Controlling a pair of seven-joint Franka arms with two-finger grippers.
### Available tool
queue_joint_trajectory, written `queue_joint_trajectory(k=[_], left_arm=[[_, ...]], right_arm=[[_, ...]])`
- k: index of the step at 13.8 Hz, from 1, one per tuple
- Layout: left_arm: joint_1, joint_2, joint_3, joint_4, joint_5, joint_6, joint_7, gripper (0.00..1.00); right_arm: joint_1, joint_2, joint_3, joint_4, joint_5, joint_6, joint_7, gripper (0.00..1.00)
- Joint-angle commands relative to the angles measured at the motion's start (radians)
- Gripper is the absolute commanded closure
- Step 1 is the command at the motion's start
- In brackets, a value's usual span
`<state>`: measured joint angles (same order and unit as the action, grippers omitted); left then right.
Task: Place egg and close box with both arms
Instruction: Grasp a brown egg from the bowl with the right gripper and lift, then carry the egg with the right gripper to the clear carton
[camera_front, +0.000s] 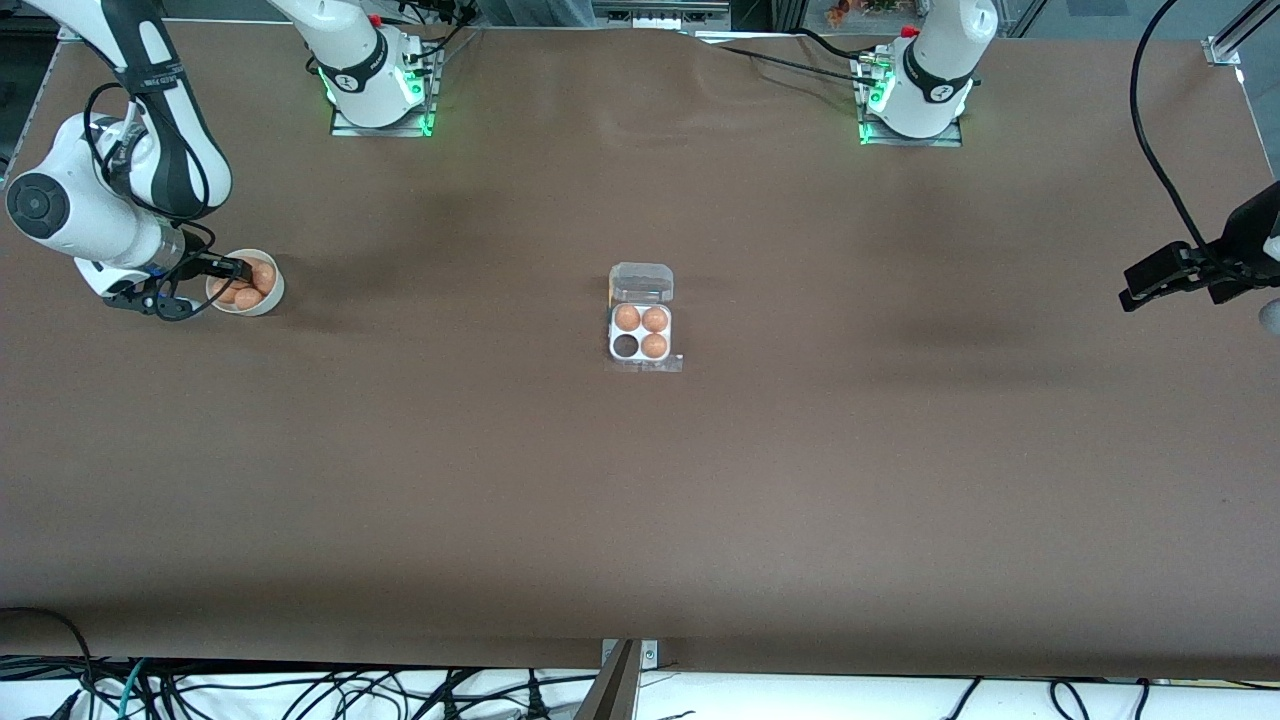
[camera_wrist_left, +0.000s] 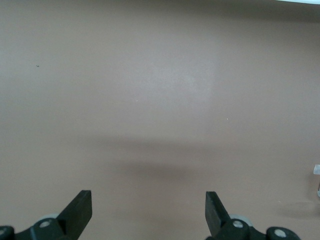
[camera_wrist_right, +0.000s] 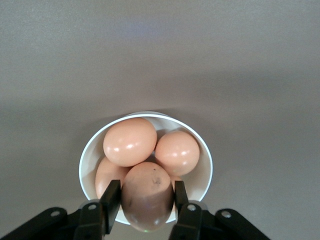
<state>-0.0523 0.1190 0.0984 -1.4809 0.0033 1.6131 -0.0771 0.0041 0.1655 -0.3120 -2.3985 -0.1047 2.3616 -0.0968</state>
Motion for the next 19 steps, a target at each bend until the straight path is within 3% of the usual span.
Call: queue_joint_trajectory(k=[1, 7, 9, 15, 19], left_arm=[[-0.001, 0.004, -0.006, 0.017, 0.024, -0.018, 0.013, 0.0], [-0.007, 0.004, -0.006, 0.019, 0.026, -0.018, 0.008, 0.0], [-0.007, 0.004, -0.006, 0.019, 0.026, -0.018, 0.01, 0.0], [-0.011, 0.005, -0.008, 0.019, 0.026, -0.018, 0.007, 0.0], [-0.011, 0.007, -0.008, 0.019, 0.026, -0.018, 0.007, 0.0]], right_arm=[[0.004, 0.002, 0.004, -0.002, 0.002, -0.002, -0.009, 0.53], [0.011, 0.003, 0.004, 0.01, 0.003, -0.015, -0.007, 0.6], [0.011, 0.003, 0.019, 0.05, 0.006, -0.079, -0.004, 0.6], [0.065, 0.006, 0.028, 0.22, 0.043, -0.31, 0.018, 0.61], [0.167, 0.089, 0.033, 0.439, 0.118, -0.539, 0.106, 0.61]])
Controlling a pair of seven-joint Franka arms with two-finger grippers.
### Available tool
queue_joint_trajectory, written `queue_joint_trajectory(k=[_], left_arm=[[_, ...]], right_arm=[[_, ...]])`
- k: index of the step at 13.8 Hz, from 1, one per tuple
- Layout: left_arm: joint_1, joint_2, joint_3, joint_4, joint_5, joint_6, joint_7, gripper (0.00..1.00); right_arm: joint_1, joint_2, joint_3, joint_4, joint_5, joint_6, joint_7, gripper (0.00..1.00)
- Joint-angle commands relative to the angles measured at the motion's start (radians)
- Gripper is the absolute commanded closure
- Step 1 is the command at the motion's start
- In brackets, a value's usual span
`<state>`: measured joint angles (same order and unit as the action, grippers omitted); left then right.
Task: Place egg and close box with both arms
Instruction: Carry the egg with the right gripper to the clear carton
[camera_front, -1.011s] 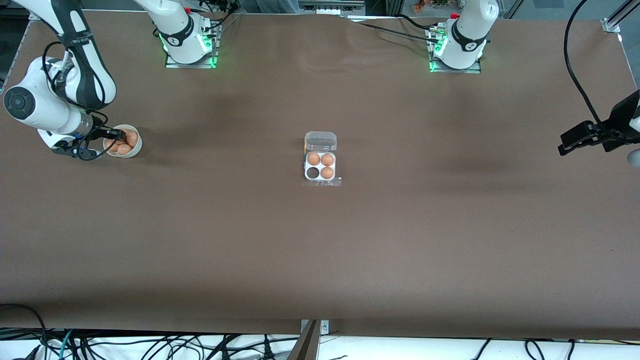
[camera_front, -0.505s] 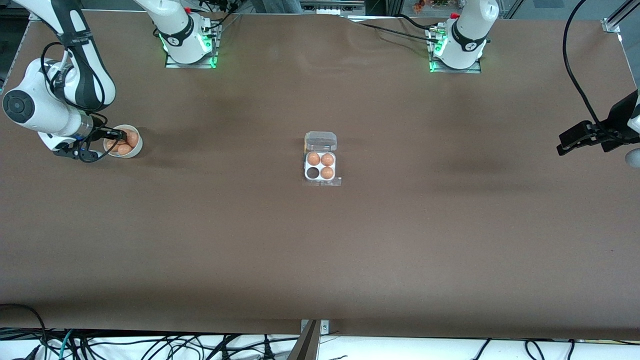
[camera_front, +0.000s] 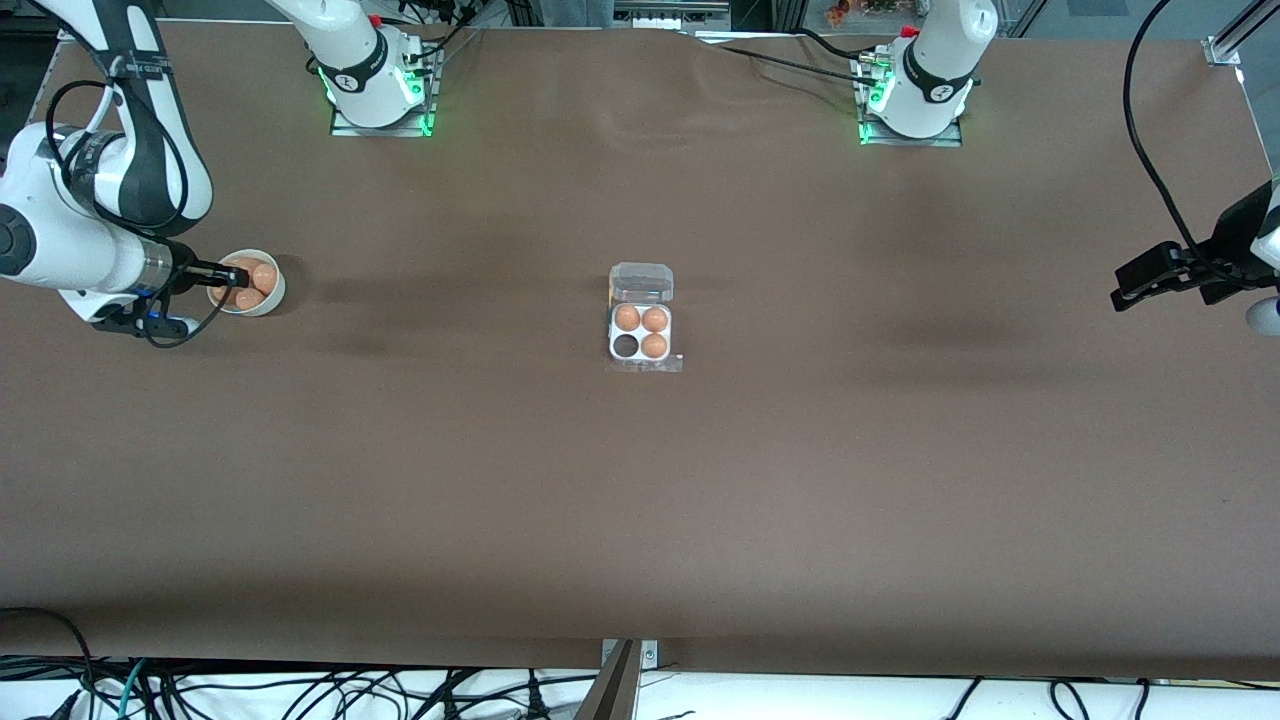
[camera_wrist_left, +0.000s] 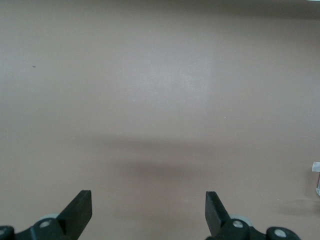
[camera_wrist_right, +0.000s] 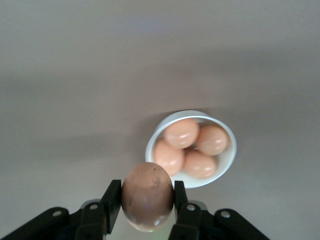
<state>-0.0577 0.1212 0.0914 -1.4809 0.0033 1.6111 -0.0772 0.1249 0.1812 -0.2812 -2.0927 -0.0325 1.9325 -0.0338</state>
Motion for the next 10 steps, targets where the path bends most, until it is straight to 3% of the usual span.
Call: queue_joint_trajectory(k=[1, 4, 10], left_arm=[[-0.005, 0.005, -0.001, 0.019, 0.026, -0.016, 0.007, 0.0], [-0.005, 0.006, -0.001, 0.019, 0.021, -0.016, 0.007, 0.0], [-0.008, 0.009, -0.007, 0.013, 0.017, -0.019, 0.007, 0.0]], right_arm=[[0.076, 0.101, 0.004, 0.188, 0.074, -0.16, 0.078, 0.61], [0.175, 0.158, 0.002, 0.304, 0.143, -0.227, 0.214, 0.61], [0.407, 0.265, 0.004, 0.449, 0.278, -0.225, 0.582, 0.61]])
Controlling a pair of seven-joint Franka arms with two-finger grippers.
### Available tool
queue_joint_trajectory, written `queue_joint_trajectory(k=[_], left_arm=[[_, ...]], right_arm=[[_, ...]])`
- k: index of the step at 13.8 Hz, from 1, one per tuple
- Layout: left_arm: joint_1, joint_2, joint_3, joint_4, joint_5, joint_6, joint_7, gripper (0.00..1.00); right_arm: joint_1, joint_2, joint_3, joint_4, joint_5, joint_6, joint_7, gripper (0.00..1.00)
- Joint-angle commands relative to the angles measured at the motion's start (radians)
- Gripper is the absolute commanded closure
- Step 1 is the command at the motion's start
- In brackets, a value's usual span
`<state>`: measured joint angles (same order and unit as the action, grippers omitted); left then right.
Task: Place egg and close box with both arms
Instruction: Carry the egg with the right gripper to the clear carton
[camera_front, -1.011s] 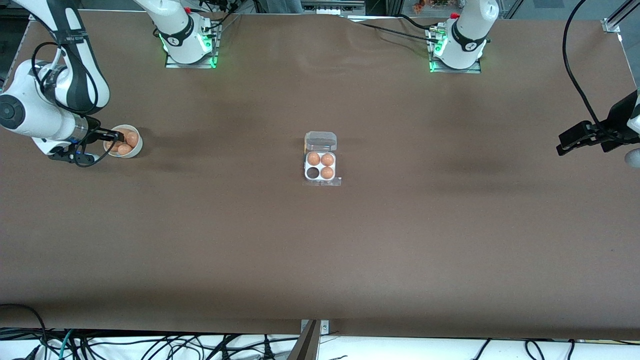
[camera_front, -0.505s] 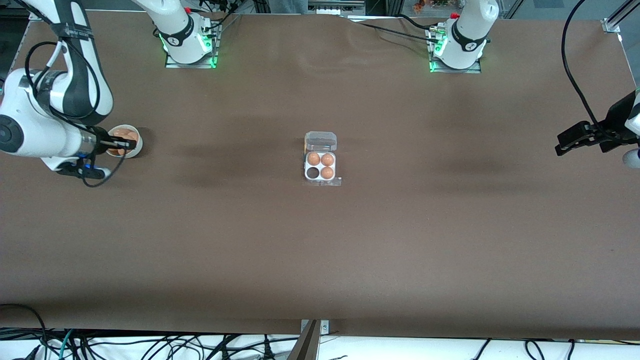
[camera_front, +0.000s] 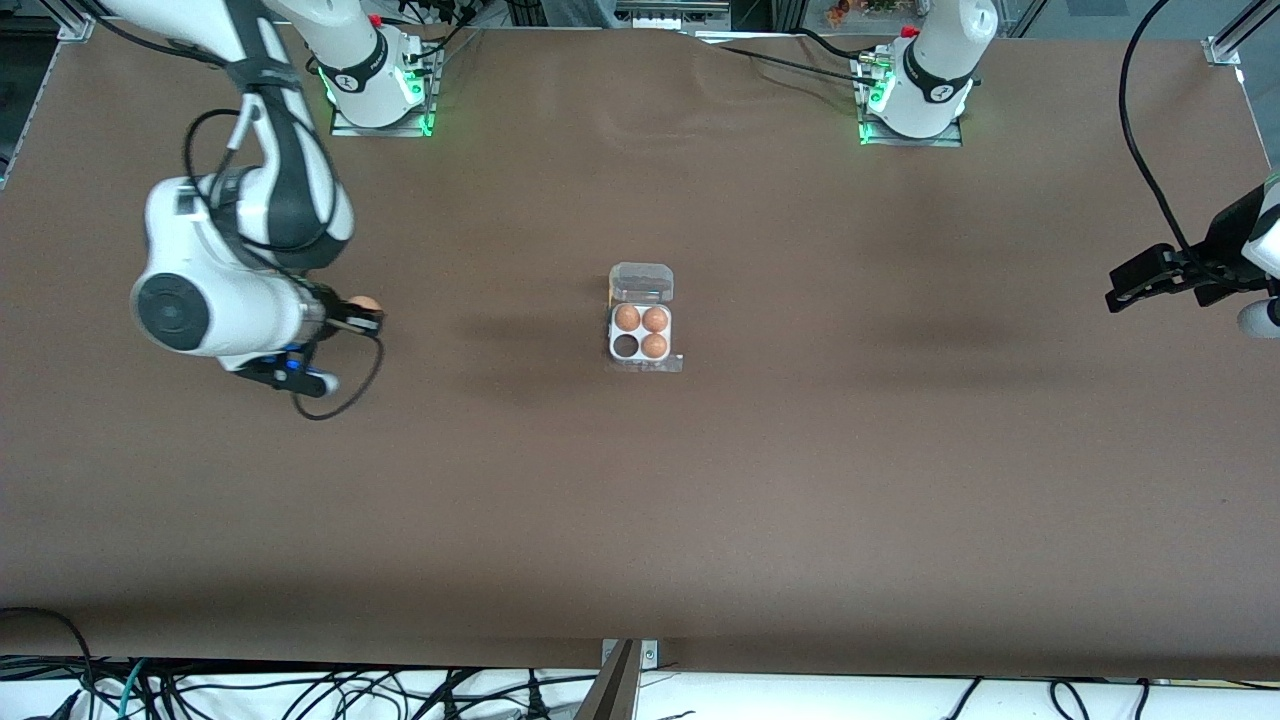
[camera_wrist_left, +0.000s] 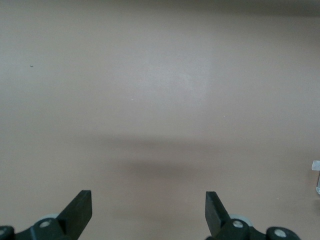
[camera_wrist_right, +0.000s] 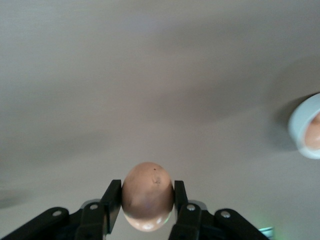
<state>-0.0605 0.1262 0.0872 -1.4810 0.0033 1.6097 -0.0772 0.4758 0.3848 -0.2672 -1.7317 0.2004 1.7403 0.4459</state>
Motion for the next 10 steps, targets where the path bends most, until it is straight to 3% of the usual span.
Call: queue_joint_trajectory(k=[1, 6, 10], left_arm=[[-0.007, 0.006, -0.004, 0.013, 0.015, -0.031, 0.005, 0.0], [-0.027, 0.009, -0.017, 0.011, 0.014, -0.063, 0.007, 0.0], [-0.048, 0.009, -0.017, 0.013, 0.014, -0.08, 0.004, 0.0]], right_arm=[[0.088, 0.095, -0.01, 0.124, 0.075, -0.031, 0.164, 0.61], [0.228, 0.258, -0.01, 0.308, 0.2, -0.007, 0.41, 0.61], [0.28, 0.308, -0.01, 0.347, 0.299, 0.103, 0.484, 0.61]])
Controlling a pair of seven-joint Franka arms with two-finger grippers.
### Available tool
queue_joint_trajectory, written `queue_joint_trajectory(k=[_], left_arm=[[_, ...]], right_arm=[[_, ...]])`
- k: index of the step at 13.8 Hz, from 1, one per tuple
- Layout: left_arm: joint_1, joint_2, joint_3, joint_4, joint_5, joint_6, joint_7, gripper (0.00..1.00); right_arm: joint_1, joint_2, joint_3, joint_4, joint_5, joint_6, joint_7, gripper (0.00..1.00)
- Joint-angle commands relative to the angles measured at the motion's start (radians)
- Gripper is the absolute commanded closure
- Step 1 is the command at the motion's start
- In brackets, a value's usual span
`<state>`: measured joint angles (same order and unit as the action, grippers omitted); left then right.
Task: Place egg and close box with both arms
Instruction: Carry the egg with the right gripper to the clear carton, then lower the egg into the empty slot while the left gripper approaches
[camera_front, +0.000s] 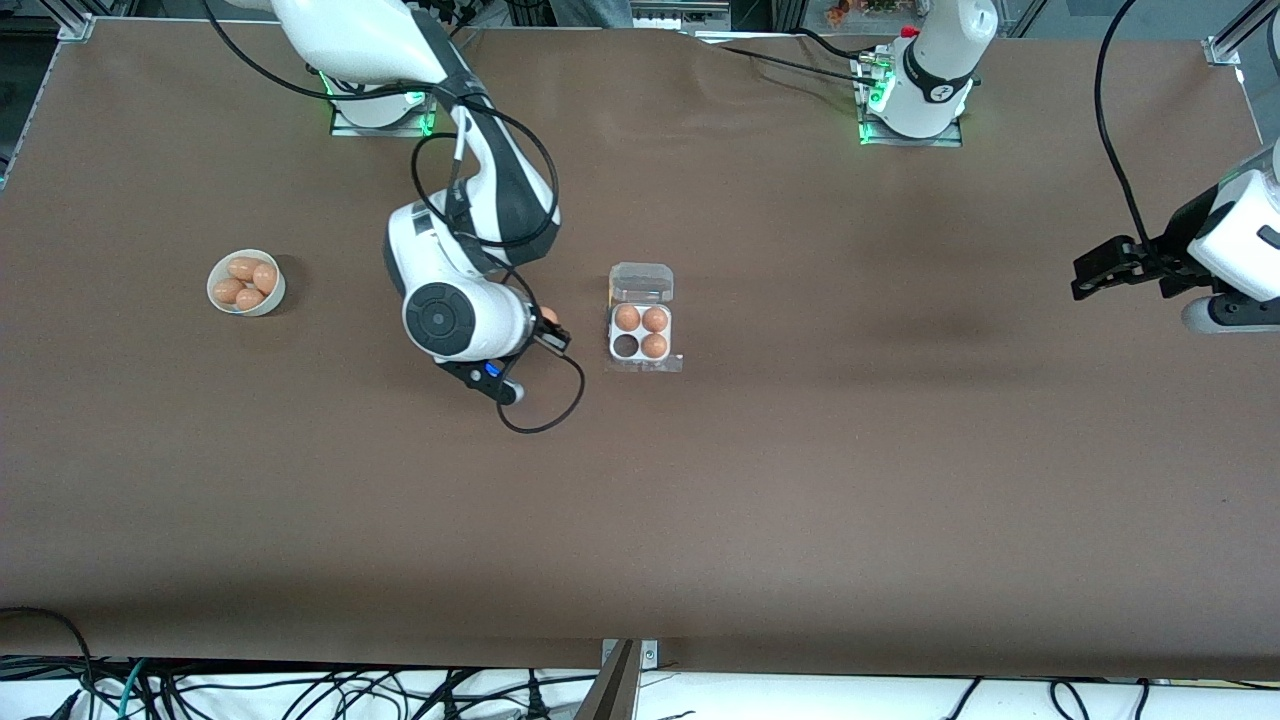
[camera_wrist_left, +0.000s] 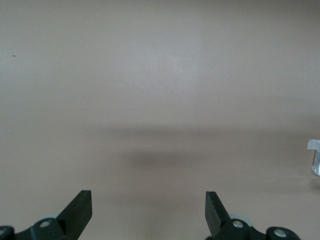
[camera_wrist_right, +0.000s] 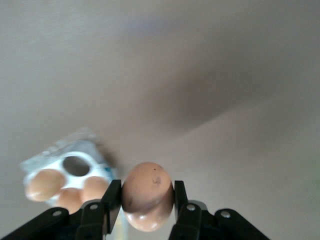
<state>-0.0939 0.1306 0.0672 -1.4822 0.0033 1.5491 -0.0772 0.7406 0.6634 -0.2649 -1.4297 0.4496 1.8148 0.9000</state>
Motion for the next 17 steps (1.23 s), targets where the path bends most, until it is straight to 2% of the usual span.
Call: queue_joint_trajectory(k=[1, 3, 4, 6, 7, 11, 17], left_arm=[[-0.023, 0.004, 0.003, 0.014, 0.012, -0.026, 0.004, 0.0], [-0.047, 0.006, 0.003, 0.011, -0.014, -0.065, 0.007, 0.0], [-0.047, 0.018, 0.003, 0.013, -0.084, -0.093, 0.005, 0.01], [-0.046, 0.04, 0.005, 0.013, -0.21, -0.15, -0.001, 0.14], [-0.047, 0.053, 0.005, 0.013, -0.235, -0.184, -0.001, 0.2], [-0.093, 0.092, 0.003, 0.013, -0.266, -0.242, -0.078, 0.41], [-0.185, 0.184, 0.003, 0.013, -0.266, -0.271, -0.138, 0.86]], right_arm=[[0.025, 0.041, -0.013, 0.045, 0.076, 0.052, 0.033, 0.61], [0.04, 0.053, -0.013, 0.045, 0.118, 0.089, 0.034, 0.61], [0.054, 0.056, -0.013, 0.046, 0.138, 0.106, 0.036, 0.61], [0.06, 0.064, -0.013, 0.046, 0.173, 0.139, 0.031, 0.61], [0.06, 0.073, -0.013, 0.046, 0.182, 0.156, 0.03, 0.61], [0.08, 0.107, 0.009, 0.046, 0.189, 0.214, 0.04, 0.61], [0.08, 0.139, 0.043, 0.048, 0.187, 0.297, 0.056, 0.61]])
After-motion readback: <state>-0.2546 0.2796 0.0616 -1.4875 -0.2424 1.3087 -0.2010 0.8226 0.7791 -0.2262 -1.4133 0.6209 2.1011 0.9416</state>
